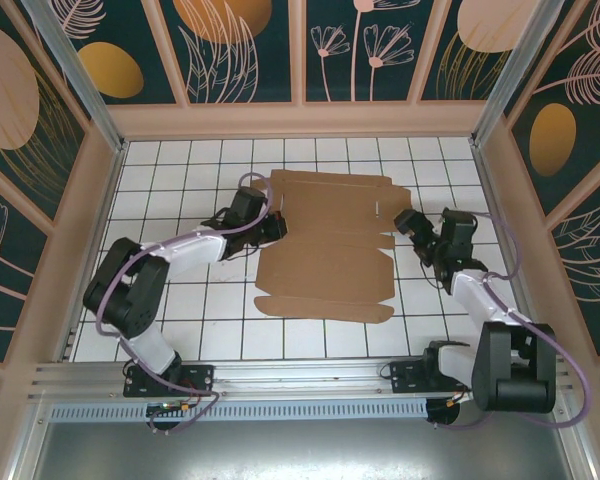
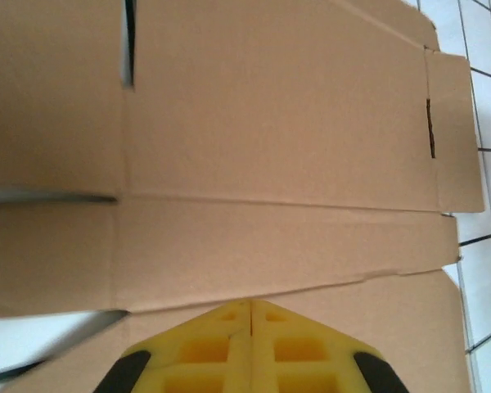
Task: Fold the paper box
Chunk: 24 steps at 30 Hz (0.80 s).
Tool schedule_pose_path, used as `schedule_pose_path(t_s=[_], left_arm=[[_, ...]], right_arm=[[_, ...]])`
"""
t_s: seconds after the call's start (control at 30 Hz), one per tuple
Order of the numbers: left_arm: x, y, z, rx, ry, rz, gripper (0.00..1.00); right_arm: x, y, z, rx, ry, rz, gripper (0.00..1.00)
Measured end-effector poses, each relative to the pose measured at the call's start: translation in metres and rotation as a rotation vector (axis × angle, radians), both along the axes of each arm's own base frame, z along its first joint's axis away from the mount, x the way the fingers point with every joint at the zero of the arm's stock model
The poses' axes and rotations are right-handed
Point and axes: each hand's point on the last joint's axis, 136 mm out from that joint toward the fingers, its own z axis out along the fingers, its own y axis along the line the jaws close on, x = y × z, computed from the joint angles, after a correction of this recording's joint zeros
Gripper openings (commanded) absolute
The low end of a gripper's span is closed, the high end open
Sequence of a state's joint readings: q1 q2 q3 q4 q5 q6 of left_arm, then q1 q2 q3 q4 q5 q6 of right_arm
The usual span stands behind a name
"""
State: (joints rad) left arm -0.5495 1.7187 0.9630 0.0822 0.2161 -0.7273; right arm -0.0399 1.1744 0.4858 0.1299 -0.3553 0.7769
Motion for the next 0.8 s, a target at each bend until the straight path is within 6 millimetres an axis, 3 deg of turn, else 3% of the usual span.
schedule_pose_path(t_s=[0.1, 0.37, 0.8], left_arm=[[-0.002, -0.005, -0.019, -0.006, 0.045, -0.015, 0.00], [-0.007, -0.003, -0.059, 0.043, 0.135, -0.008, 0.00], [0.003, -0.002, -0.067, 0.083, 0.133, 0.008, 0.00]], right_arm=[[-0.001, 0.004, -0.016, 0.101, 0.054, -0.023, 0.91], [0.011, 0.007, -0.029, 0.274, 0.078, -0.097, 0.85], [0.031, 0.008, -0.047, 0.414, 0.022, -0.166, 0.66]])
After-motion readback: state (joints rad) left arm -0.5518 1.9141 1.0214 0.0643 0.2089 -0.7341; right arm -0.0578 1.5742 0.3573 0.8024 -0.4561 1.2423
